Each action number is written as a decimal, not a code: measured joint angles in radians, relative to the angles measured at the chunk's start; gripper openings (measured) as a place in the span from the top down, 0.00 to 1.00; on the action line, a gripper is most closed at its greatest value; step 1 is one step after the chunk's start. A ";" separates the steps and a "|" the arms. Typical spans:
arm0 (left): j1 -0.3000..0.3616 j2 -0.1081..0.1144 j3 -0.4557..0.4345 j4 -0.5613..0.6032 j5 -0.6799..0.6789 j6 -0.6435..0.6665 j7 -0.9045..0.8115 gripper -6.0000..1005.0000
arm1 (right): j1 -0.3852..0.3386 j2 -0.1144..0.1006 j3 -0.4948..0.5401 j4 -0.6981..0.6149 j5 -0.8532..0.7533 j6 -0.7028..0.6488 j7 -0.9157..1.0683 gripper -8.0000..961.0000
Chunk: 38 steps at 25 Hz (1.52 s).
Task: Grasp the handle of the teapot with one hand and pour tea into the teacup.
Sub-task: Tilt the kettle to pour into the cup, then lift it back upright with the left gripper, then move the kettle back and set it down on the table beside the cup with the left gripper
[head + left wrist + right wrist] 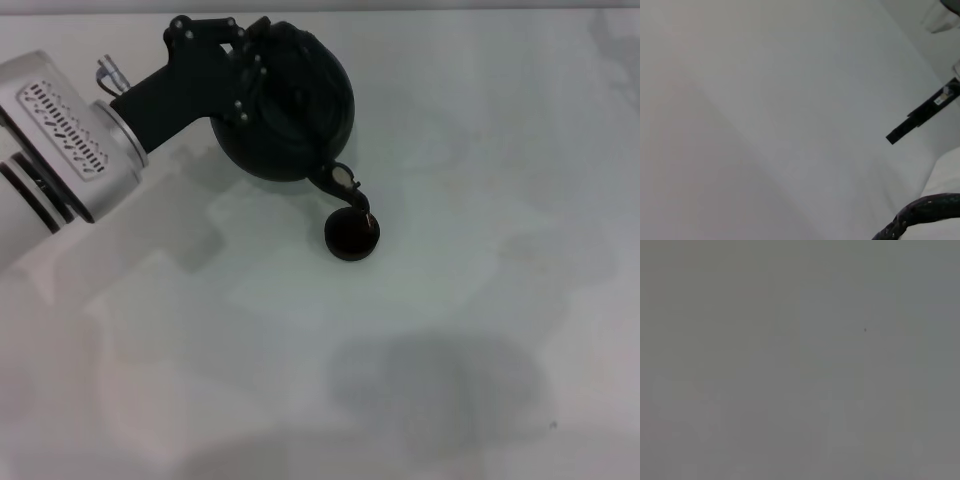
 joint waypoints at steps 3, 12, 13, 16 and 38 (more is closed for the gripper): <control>0.003 0.000 0.000 0.000 -0.002 0.002 -0.034 0.91 | 0.000 0.000 0.000 0.000 0.000 0.000 0.000 0.12; 0.017 -0.001 0.000 0.008 -0.013 0.026 -0.067 0.91 | 0.001 0.000 0.000 0.002 0.000 -0.001 0.000 0.12; 0.021 -0.001 0.000 0.013 -0.022 0.027 -0.076 0.91 | 0.000 0.000 0.000 0.002 0.000 -0.002 0.000 0.12; 0.028 -0.001 0.000 0.019 -0.044 0.027 -0.088 0.91 | 0.000 0.000 0.000 0.002 0.000 -0.002 0.000 0.12; 0.151 -0.005 -0.031 0.159 -0.273 0.028 -0.308 0.91 | 0.000 -0.004 0.001 0.001 0.000 -0.021 -0.004 0.12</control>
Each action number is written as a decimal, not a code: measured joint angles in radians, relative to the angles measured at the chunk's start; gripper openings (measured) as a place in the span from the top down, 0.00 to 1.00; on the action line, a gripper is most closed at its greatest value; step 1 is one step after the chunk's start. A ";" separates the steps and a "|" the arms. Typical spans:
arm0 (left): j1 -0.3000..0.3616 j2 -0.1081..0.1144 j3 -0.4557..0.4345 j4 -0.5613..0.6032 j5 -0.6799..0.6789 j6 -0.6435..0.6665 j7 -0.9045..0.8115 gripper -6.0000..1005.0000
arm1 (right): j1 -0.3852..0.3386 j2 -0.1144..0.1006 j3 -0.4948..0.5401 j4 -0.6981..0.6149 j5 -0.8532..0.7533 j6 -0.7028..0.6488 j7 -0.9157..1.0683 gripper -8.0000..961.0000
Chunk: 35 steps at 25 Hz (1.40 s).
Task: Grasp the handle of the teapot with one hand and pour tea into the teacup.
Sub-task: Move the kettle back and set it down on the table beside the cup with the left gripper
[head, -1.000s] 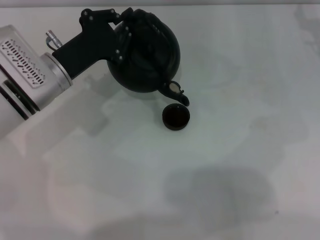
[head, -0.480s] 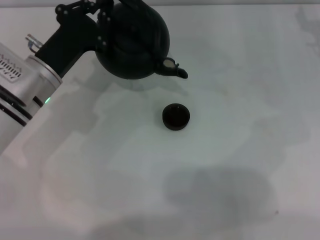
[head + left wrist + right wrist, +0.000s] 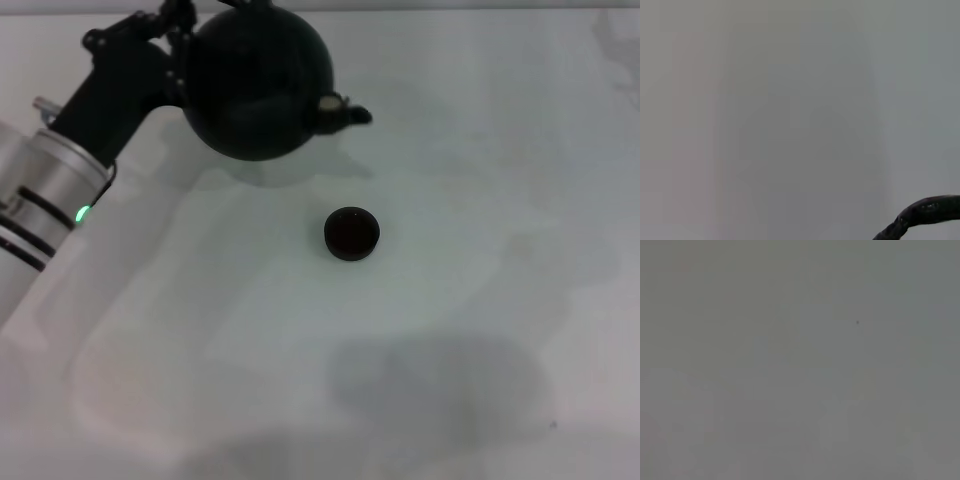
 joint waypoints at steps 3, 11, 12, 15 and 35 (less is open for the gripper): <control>0.026 -0.004 -0.045 0.000 0.000 -0.013 0.008 0.91 | 0.002 0.000 0.000 0.000 0.000 0.000 -0.001 0.12; 0.057 -0.006 -0.064 0.004 0.001 -0.042 0.042 0.91 | 0.002 0.004 0.038 0.011 -0.001 -0.002 0.002 0.12; 0.057 -0.006 -0.063 0.004 0.002 -0.046 0.042 0.91 | 0.002 0.004 0.038 0.011 -0.001 -0.002 0.002 0.12; 0.055 -0.004 -0.063 0.006 0.005 -0.080 0.044 0.91 | 0.004 0.004 0.038 0.013 -0.001 -0.001 0.002 0.12; 0.025 -0.004 -0.054 0.007 0.012 -0.193 0.044 0.91 | 0.030 0.009 0.038 0.029 -0.002 0.000 0.002 0.12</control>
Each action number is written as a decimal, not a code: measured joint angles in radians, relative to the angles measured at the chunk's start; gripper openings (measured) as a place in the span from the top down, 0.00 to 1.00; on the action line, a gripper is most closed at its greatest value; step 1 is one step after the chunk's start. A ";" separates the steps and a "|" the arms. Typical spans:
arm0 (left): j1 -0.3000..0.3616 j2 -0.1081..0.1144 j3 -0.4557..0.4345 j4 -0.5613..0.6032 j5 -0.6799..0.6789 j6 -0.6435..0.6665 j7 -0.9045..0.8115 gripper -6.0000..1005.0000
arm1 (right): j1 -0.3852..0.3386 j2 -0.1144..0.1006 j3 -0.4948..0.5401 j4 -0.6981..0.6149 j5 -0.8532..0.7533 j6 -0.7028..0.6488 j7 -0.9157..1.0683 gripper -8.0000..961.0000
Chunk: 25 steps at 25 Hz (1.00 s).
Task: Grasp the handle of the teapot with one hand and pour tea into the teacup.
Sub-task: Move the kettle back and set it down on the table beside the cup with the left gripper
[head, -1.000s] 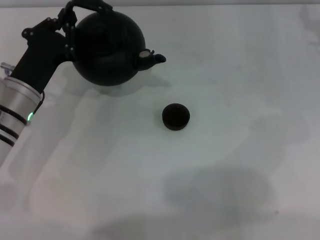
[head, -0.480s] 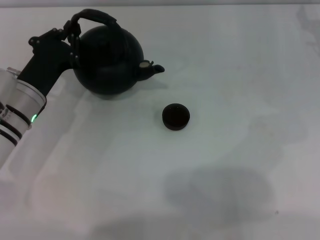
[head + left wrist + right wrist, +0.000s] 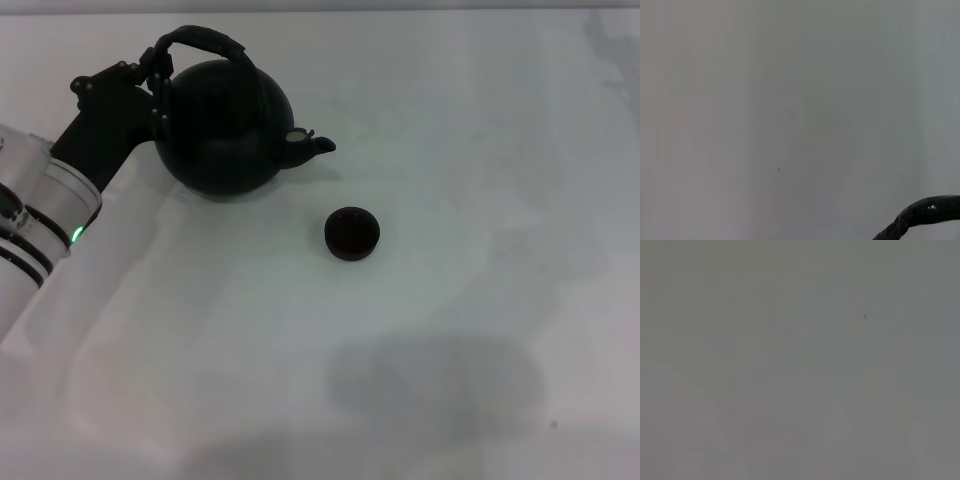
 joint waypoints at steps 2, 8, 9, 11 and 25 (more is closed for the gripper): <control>-0.001 0.000 0.001 0.000 0.001 0.000 0.000 0.91 | 0.001 0.000 0.000 0.000 0.000 0.000 0.000 0.12; -0.007 0.001 0.006 0.000 0.001 -0.001 -0.004 0.91 | 0.006 0.000 0.000 0.000 0.001 0.000 0.000 0.12; -0.008 0.000 0.010 0.000 0.002 -0.001 -0.005 0.91 | 0.008 0.000 0.000 0.001 0.001 0.000 0.000 0.12; -0.009 -0.001 0.014 0.000 0.002 -0.005 -0.005 0.91 | 0.012 0.000 0.000 0.005 0.001 -0.001 0.000 0.12; -0.015 -0.001 0.016 0.011 0.002 -0.052 -0.003 0.91 | 0.014 0.001 0.000 0.008 0.002 -0.001 0.000 0.12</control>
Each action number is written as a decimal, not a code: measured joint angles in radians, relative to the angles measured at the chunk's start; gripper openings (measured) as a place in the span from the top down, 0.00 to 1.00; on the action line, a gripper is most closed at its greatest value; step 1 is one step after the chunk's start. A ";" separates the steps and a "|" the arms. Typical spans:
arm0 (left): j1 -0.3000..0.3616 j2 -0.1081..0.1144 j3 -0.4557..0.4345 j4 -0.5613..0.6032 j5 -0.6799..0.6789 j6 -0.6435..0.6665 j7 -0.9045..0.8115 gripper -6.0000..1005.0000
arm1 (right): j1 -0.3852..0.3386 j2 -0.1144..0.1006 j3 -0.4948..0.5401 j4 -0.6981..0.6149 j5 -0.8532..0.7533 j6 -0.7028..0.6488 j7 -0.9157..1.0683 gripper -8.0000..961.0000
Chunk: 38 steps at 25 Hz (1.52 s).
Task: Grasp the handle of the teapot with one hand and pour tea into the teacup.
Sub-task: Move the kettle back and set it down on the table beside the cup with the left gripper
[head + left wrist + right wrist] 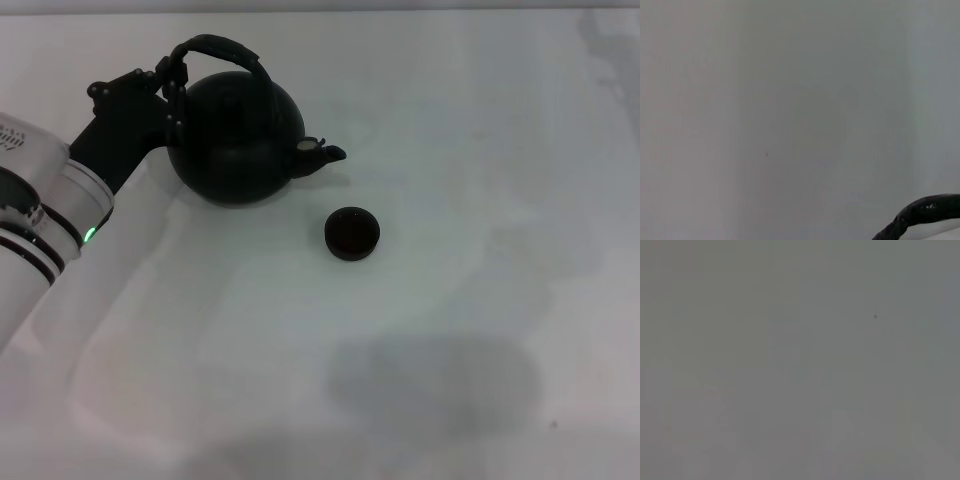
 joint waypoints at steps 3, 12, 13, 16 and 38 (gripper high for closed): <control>0.000 0.001 0.000 0.000 0.000 0.000 0.001 0.91 | 0.000 0.000 0.000 0.000 0.000 0.000 0.000 0.12; -0.014 0.001 0.000 -0.002 0.000 -0.016 0.003 0.79 | 0.000 0.000 0.000 0.000 0.000 0.000 0.000 0.12; -0.017 0.001 0.000 -0.001 0.000 -0.019 0.004 0.75 | 0.000 0.000 0.000 0.000 0.000 0.000 0.000 0.12; -0.018 0.001 0.000 0.002 0.000 -0.018 0.003 0.64 | -0.002 0.000 0.000 0.000 0.000 0.000 0.000 0.12; 0.112 0.004 -0.003 0.029 0.000 0.168 0.002 0.30 | -0.003 -0.001 0.000 0.001 0.000 0.002 0.000 0.12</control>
